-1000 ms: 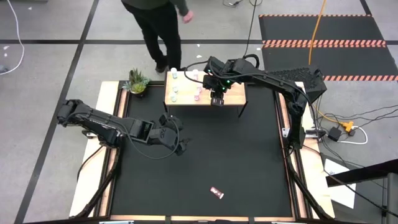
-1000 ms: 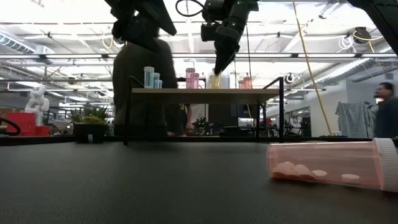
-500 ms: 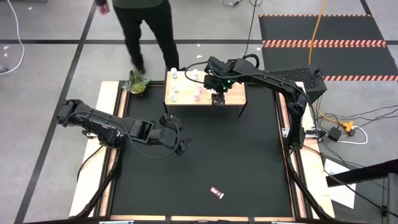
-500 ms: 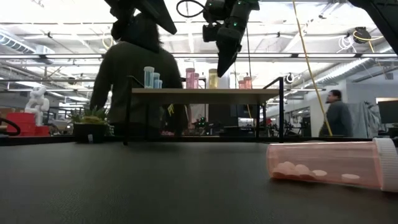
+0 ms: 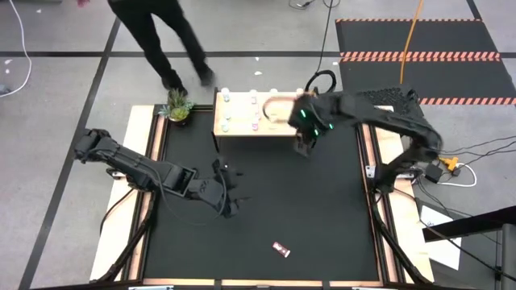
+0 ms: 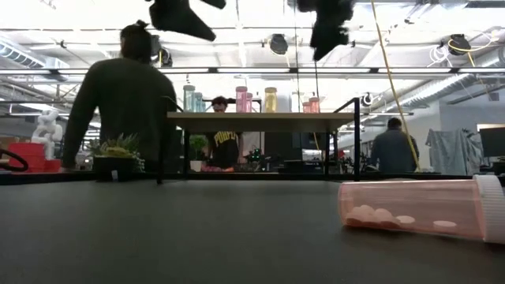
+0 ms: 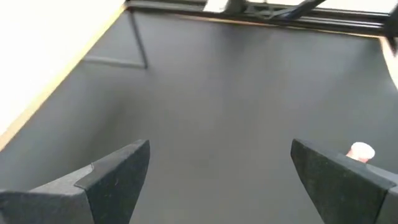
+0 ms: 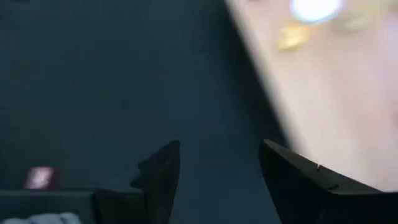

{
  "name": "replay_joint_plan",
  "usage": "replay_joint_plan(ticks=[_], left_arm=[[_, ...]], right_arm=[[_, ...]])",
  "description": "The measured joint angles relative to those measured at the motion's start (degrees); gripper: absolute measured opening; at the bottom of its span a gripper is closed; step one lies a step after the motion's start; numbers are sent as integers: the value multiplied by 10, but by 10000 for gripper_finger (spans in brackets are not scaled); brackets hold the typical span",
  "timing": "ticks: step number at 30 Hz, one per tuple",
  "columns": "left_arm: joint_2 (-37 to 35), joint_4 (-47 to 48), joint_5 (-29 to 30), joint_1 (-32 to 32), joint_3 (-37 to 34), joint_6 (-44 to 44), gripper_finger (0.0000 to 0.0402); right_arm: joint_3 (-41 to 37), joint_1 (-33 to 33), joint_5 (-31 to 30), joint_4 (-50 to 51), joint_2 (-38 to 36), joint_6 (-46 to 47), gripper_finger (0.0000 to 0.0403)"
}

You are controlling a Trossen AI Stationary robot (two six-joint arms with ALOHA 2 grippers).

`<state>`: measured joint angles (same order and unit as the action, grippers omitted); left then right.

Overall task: Pick and place medicine bottles onto shelf by color
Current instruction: Put the bottom right pink pill bottle aligned with the other pink pill bottles on the shelf

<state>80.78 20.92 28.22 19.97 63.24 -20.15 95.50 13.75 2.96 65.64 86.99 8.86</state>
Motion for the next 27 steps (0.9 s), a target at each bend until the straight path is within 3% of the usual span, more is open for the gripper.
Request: replay_joint_plan(ticks=[6,11,14,17,21,27], left_arm=[[43,-114,-78,3,1,99,390],[119,-199,-185,3,1,155,390],[171,-239,-231,8,1,141,390],[222,-291,-269,15,1,137,390],[281,-336,-309,23,19,154,365],[385,-327,-347,22,120,187,292]], right_arm=[[-218,-210,-35,-201,-97,127,208],[-304,-364,-176,-342,-96,297,208],[-310,-428,-272,-333,-93,399,208],[-311,-476,-324,-323,-93,489,208],[-310,-529,-338,-296,-91,559,208],[-310,-565,-329,-253,-89,638,208]])
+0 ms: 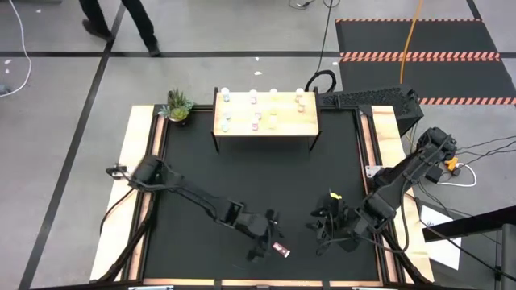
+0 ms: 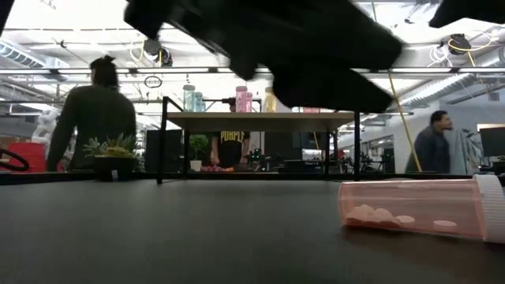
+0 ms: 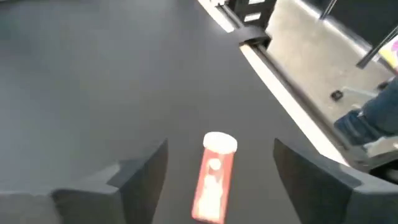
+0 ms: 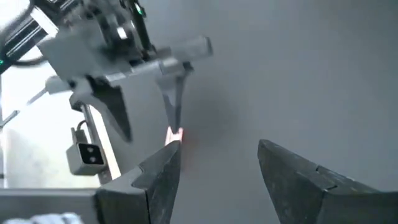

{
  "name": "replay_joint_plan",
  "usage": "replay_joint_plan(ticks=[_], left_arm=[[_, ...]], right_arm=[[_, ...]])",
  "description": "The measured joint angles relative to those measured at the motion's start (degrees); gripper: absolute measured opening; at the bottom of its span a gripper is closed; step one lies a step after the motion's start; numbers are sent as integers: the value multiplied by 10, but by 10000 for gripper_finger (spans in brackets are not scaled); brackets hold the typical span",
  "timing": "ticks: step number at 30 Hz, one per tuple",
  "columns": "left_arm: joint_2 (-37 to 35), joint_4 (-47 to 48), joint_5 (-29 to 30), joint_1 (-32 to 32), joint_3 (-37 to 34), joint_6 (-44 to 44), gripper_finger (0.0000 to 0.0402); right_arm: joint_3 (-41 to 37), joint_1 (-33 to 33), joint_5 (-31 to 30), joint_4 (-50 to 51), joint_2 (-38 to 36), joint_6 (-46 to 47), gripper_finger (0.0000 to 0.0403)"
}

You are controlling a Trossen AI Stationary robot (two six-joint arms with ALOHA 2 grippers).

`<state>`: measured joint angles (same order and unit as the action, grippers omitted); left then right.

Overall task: Pick and place medicine bottles onto shelf by color
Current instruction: Put the bottom right pink pill bottle aligned with the other pink pill bottles on the shelf

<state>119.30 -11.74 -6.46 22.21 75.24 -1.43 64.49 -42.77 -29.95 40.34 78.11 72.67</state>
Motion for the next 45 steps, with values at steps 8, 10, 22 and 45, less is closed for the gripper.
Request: replay_joint_plan(ticks=[8,10,22,45], left_arm=[[64,96,-1,-9,79,12,226],[64,109,-1,-10,79,18,217],[82,122,-12,0,79,26,207],[71,37,-19,-26,78,-43,120]], right_arm=[[0,-7,48,3,0,15,208],[0,-9,60,4,0,14,208],[0,-16,62,14,0,17,208],[1,-23,-30,-50,-21,14,208]])
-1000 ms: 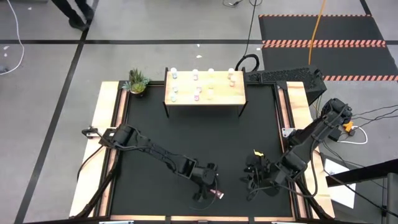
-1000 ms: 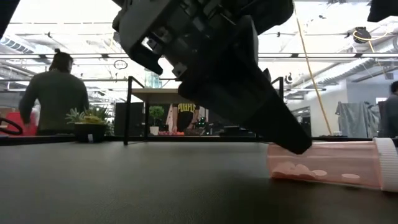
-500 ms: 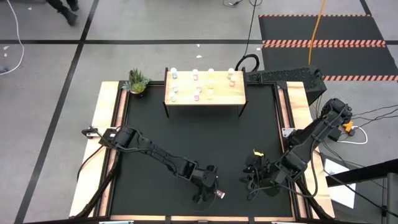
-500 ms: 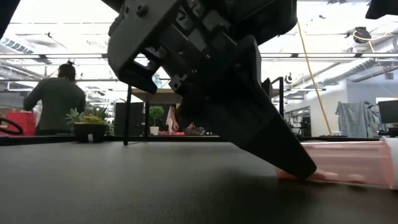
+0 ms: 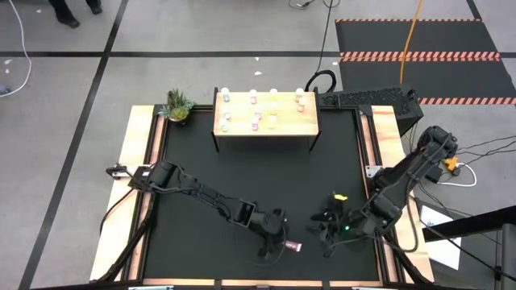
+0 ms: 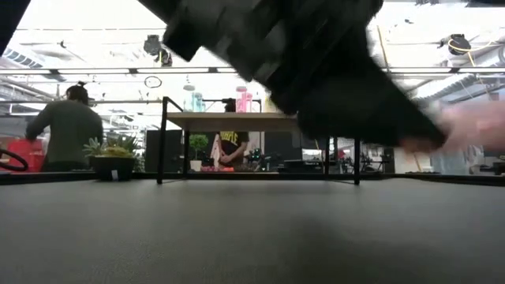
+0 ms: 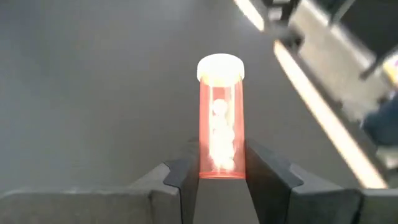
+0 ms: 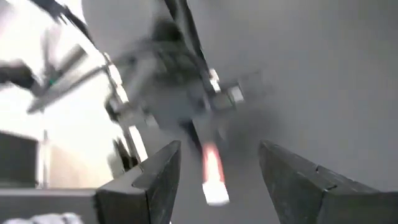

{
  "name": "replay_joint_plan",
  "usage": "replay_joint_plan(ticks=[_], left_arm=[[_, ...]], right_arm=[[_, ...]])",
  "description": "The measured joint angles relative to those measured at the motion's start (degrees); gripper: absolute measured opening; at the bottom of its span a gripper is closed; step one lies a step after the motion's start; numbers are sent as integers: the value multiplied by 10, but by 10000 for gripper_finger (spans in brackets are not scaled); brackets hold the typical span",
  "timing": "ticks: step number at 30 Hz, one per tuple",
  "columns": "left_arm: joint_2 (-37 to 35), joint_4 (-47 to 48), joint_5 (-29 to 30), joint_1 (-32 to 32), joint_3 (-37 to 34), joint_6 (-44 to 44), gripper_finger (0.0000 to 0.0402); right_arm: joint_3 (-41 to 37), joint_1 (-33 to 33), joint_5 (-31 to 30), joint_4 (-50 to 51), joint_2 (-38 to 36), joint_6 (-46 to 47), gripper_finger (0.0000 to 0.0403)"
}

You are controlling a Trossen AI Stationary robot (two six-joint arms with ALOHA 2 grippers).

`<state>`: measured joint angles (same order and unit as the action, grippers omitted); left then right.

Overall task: Pick and place medicine bottles onto shelf by color
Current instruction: Put the bottom right pink pill bottle aligned with the other pink pill bottles on the shelf

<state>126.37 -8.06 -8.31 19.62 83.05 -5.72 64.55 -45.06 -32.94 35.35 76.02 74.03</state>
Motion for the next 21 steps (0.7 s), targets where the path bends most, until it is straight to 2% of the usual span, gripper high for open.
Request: replay_joint_plan(ticks=[6,10,14,17,21], left_arm=[[-41,-85,-2,-23,0,-36,89],[-78,-139,-2,-46,0,-34,92],[-121,-196,-11,-71,0,-14,113],[-151,-226,-32,-93,0,-10,112],[-180,-260,-51,-125,0,-27,98]], right_arm=[[0,-25,-152,-37,-76,-61,208],[0,-38,-183,-87,-124,-148,208],[0,-38,-197,-115,-159,-237,208],[0,-38,-239,-167,-181,-346,208],[0,-38,-235,-312,-201,-573,209]])
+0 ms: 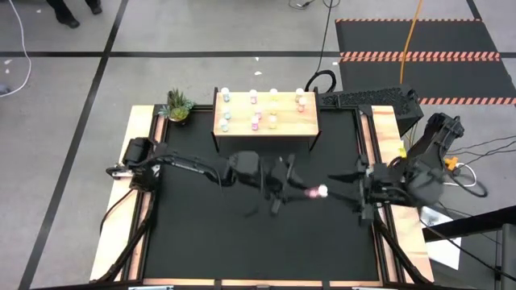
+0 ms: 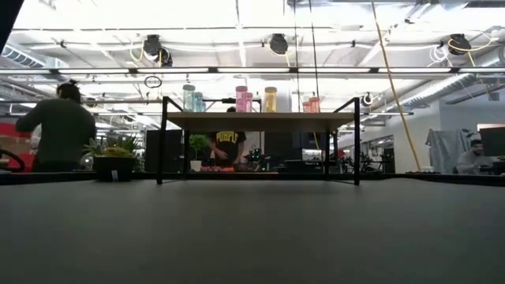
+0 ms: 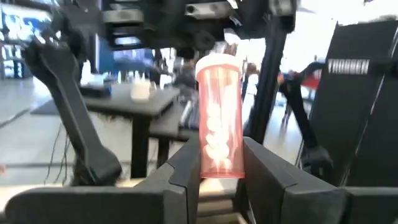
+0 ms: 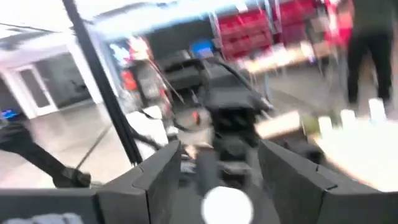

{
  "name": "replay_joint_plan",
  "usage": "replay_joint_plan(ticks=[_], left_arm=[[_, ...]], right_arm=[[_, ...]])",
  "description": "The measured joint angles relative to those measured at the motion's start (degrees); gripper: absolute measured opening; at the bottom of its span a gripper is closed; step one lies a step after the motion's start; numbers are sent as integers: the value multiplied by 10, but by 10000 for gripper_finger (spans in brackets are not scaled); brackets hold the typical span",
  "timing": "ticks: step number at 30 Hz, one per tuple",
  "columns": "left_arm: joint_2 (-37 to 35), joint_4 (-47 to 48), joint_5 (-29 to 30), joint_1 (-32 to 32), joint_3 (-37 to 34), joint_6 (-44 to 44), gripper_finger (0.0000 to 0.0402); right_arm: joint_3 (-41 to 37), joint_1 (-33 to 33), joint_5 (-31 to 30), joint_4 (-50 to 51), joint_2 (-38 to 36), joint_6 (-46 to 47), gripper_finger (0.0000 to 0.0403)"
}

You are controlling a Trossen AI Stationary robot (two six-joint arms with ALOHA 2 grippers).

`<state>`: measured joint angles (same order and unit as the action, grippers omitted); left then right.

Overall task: Pick and place medicine bottles onto shelf by color
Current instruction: Put the bottom right pink pill bottle aligned with the other pink pill bottles on the shelf

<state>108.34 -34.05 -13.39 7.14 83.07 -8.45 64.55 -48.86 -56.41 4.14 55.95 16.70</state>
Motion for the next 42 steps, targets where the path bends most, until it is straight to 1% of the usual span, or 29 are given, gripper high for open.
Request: replay_joint_plan(ticks=[1,3,5,7,9,12,18,27,29,32,35,39,42], left_arm=[[-5,-9,-5,-7,0,-5,97],[-11,-39,-16,-21,0,-11,99],[-18,-57,-36,-33,0,-24,105],[-20,-82,-38,-43,0,-27,109],[-23,-95,-50,-51,0,-35,110],[-25,-109,-63,-59,0,-42,111],[-25,-111,-81,-65,0,-42,112],[-25,-117,-83,-71,0,-47,112],[-25,-128,-93,-72,0,-56,112],[-25,-132,-96,-73,0,-57,112],[-24,-132,-101,-74,0,-59,113],[-24,-135,-104,-76,0,-59,113],[-24,-135,-104,-76,0,-58,113]], right_arm=[[0,0,11,-41,-1,-58,212],[0,0,13,-116,0,-164,220],[0,2,13,-168,3,-245,232],[0,11,10,-193,6,-295,245],[0,26,13,-202,7,-311,258],[0,57,33,-205,5,-305,270],[0,128,130,-195,6,-268,262],[0,203,238,-115,7,-179,254],[0,213,250,-110,7,-171,254],[0,220,252,-110,4,-169,252],[0,222,253,-111,0,-162,236],[0,230,282,-108,-4,-145,192],[0,236,284,-87,-4,-131,164]])
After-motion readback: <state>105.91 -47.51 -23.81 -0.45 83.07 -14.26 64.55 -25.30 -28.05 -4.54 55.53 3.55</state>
